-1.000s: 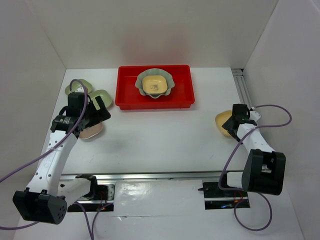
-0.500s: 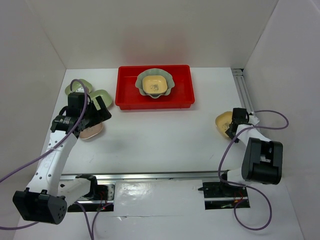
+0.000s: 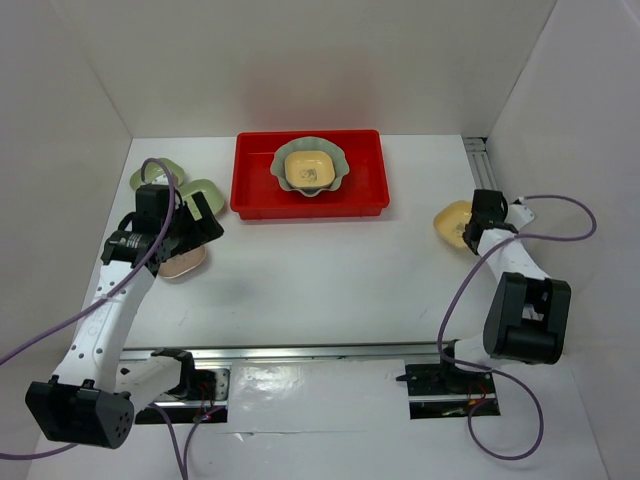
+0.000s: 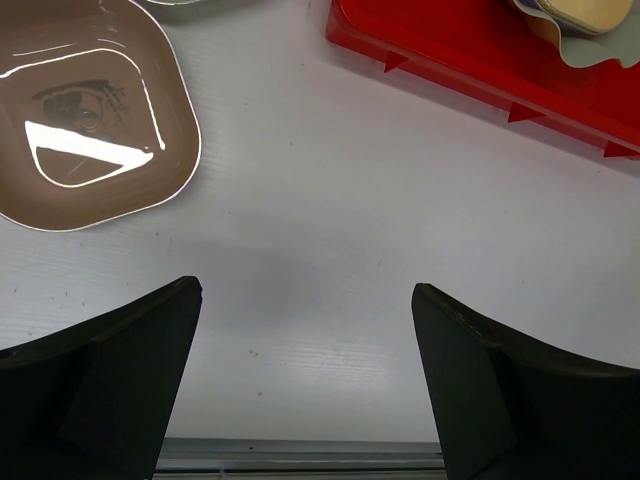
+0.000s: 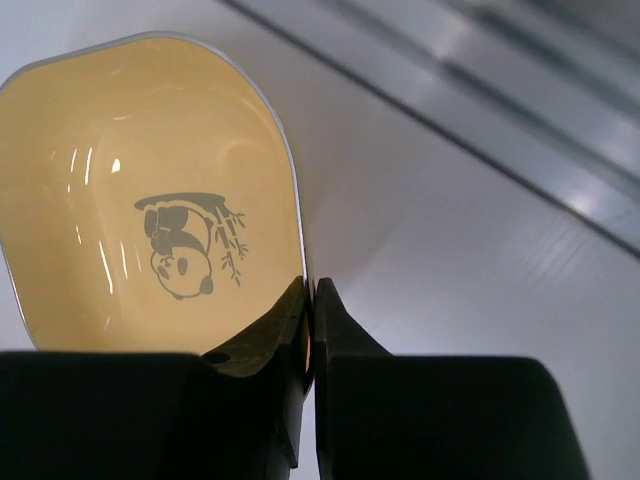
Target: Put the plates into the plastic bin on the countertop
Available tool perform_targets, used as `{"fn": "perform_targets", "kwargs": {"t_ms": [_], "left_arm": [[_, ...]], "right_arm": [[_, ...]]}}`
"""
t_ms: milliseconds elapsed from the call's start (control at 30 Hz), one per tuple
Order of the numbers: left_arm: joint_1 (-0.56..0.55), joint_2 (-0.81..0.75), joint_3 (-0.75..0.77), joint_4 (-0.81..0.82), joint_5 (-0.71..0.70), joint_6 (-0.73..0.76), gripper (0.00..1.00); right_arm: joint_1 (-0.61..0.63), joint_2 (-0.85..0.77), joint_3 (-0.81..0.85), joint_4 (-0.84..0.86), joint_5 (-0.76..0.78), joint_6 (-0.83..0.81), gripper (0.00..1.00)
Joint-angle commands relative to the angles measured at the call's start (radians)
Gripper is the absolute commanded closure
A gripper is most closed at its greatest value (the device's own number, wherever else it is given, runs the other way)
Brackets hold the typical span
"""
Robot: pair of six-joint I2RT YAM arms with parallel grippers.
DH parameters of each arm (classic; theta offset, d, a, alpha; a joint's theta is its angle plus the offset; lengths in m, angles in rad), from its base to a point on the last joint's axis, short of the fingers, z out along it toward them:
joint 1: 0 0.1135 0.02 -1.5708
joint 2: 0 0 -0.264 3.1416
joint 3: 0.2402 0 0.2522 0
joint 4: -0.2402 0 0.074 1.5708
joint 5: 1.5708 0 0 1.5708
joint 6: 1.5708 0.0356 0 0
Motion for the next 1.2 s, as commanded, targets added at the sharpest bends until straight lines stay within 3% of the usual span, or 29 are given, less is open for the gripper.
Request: {"fn": "perform_targets", "kwargs": {"t_ms": [0, 200, 400, 433, 600, 667, 800, 1167], "left_arm": [[0.006, -0.022, 0.011, 0.032, 0.014, 0.001, 0.00], [0.006, -0.012, 0.011, 0.032, -0.006, 0.001, 0.00], [0.006, -0.032, 0.002, 0.042, -0.032, 0.010, 0.00], [0.006, -0.041, 0.002, 0.042, -0.047, 0.000, 0.00], [0.006, -0.042, 0.002, 0.042, -0.079, -0.001, 0.00], [0.006, -0.031, 0.002, 0.042, -0.079, -0.001, 0.00], [0.006, -0.022, 0.002, 0.042, -0.090, -0.001, 0.00], [0.006, -0.002, 0.002, 0.032, -0.101, -0.010, 0.00]], "right_arm": [[0.052, 0.044, 0.167, -0.078, 0.179, 0.055, 1.00], [0.168, 0.168, 0.444, -0.077, 0.280, 0.079, 1.00], [0.312, 0.225, 0.546, 0.273, 0.065, -0.133, 1.00], [0.335, 0.255, 0.581, 0.287, -0.042, -0.192, 1.00], [0.442, 0.560, 1.071, 0.134, -0.247, -0.374, 1.00], [0.497, 0.722, 1.301, 0.010, -0.247, -0.397, 1.00], [0.548, 0.920, 1.536, -0.101, -0.240, -0.400, 1.00], [0.628, 1.003, 1.475, -0.067, -0.283, -0.400, 1.00]]}}
